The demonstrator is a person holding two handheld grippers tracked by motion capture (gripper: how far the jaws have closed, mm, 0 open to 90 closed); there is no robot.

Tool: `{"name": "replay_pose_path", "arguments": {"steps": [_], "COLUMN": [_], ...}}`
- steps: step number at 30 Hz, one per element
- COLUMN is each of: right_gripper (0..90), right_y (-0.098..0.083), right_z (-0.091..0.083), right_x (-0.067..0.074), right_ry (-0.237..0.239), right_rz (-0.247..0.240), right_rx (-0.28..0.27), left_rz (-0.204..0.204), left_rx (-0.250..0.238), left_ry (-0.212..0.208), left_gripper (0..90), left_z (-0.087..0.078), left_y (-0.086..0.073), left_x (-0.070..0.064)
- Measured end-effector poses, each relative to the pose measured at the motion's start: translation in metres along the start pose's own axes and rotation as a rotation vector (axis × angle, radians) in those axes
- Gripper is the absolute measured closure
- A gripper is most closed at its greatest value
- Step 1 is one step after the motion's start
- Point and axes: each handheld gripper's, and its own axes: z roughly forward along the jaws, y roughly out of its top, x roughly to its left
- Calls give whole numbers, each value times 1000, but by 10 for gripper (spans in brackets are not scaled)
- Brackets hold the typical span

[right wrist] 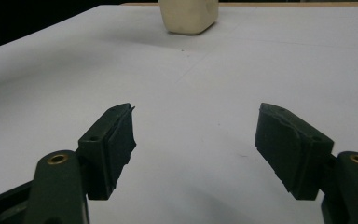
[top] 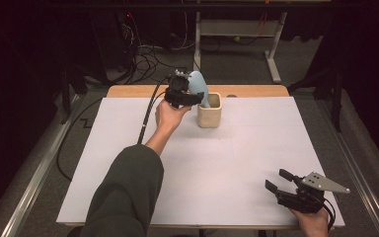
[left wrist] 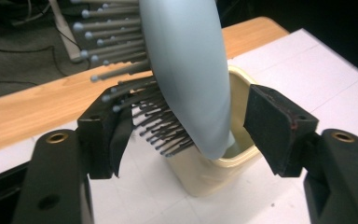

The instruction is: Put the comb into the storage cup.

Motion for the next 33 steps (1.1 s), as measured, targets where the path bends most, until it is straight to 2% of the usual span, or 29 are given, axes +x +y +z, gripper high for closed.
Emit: {"name": "replay_pose_path", "arguments": {"steps": [7, 16, 24, 33], "right_gripper": [291, 291, 291, 292], "right_y": [0, 0, 0, 0], "right_z": [0, 0, 0, 0], "right_x": [0, 1, 0, 0], "right_ry": [-2, -2, -5, -7], "right_rz": [-3, 3, -2, -3], "right_rx": [0, 6, 5, 6], "left_rz": [-12, 7, 5, 28], "left_rx": [-11, -18, -30, -41], "left_ry": [-12, -20, -15, -22], "left_gripper": [318, 316, 309, 298], "left_z": [-2, -8, -13, -19], "left_y": [-4, -7, -11, -13], "left_x": [6, 8, 14, 16]}}
